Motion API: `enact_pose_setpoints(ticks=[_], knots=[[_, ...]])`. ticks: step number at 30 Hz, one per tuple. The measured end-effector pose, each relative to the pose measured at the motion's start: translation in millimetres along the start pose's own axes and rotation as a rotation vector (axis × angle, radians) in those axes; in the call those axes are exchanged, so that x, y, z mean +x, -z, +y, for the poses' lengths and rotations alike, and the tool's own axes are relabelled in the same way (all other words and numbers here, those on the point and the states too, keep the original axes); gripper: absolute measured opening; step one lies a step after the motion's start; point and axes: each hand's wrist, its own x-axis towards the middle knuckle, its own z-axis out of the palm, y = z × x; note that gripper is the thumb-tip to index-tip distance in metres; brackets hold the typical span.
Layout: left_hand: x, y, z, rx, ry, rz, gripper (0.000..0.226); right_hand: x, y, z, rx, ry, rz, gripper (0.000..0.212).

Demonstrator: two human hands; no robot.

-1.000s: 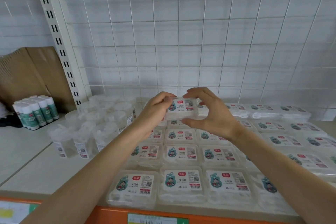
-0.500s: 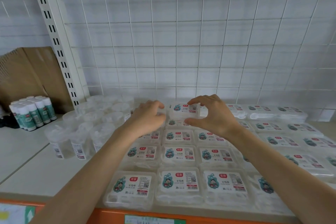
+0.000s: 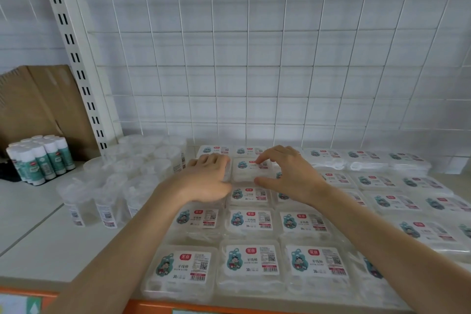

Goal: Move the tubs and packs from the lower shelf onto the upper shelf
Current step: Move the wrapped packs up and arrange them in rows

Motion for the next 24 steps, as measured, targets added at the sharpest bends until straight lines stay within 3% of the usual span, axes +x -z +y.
enact_pose_setpoints(ticks=[12,19,24], knots=[[-0.3,-0.5,2.9,-0.007,0.019,-0.008,0.069,-1.5,-0.8,-6.5,-0.068,0.012,-0.013,0.048],[1.5,10.4,11.5,-0.053,0.094,-0.066,0.077,2.5,11.0,-14.6,-0.032,0.018,0.077,0.048],[-9.7,14.0,26.6,-0.048,0.066,-0.002,0.079,4.0,17.6,-20.6,-0.08,0.065,0.042,0.045]])
